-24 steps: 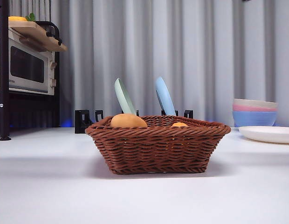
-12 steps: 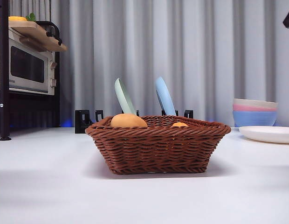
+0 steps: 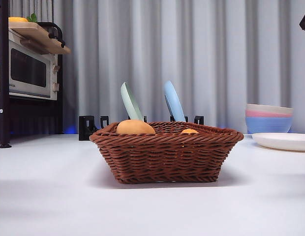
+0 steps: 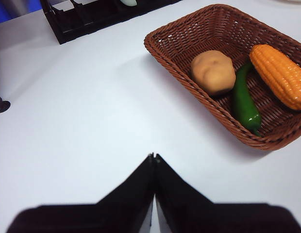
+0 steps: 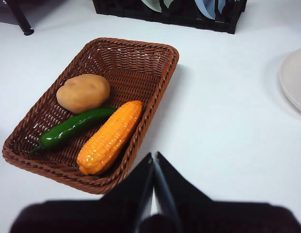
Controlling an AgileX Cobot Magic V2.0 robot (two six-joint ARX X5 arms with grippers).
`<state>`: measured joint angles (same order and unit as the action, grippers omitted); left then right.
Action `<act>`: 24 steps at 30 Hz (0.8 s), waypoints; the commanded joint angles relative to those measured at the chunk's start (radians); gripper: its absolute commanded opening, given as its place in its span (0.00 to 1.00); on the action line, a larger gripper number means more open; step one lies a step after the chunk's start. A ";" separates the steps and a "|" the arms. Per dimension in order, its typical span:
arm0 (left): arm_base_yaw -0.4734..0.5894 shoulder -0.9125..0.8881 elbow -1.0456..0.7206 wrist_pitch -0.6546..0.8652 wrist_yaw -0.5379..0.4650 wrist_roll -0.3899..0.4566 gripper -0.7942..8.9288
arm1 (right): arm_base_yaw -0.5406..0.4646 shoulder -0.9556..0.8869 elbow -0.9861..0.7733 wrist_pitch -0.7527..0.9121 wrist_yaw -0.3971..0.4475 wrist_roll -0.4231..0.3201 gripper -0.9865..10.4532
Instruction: Pick up the basket,pick up the corn from the table,pick up the potato from the table,pick up the cucumber from the table,put all items into the basket
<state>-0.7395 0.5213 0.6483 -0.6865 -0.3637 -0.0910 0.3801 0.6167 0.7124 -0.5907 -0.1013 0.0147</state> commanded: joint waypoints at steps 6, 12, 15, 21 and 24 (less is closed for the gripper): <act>0.024 -0.047 -0.007 0.003 -0.027 0.066 0.08 | 0.000 -0.001 -0.003 0.004 0.003 0.010 0.09; 0.218 -0.208 -0.089 0.196 -0.021 0.076 0.08 | 0.000 -0.001 -0.003 0.004 0.003 0.010 0.09; 0.333 -0.292 -0.192 0.335 0.009 0.077 0.08 | 0.000 -0.001 -0.003 0.004 0.003 0.010 0.09; 0.521 -0.415 -0.420 0.491 0.142 0.077 0.08 | 0.000 -0.001 -0.003 0.004 0.003 0.011 0.09; 0.574 -0.454 -0.514 0.517 0.183 0.077 0.08 | 0.000 -0.001 -0.003 0.004 0.003 0.010 0.09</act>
<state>-0.1753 0.0757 0.1558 -0.1867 -0.1913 -0.0254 0.3801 0.6167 0.7124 -0.5907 -0.1013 0.0147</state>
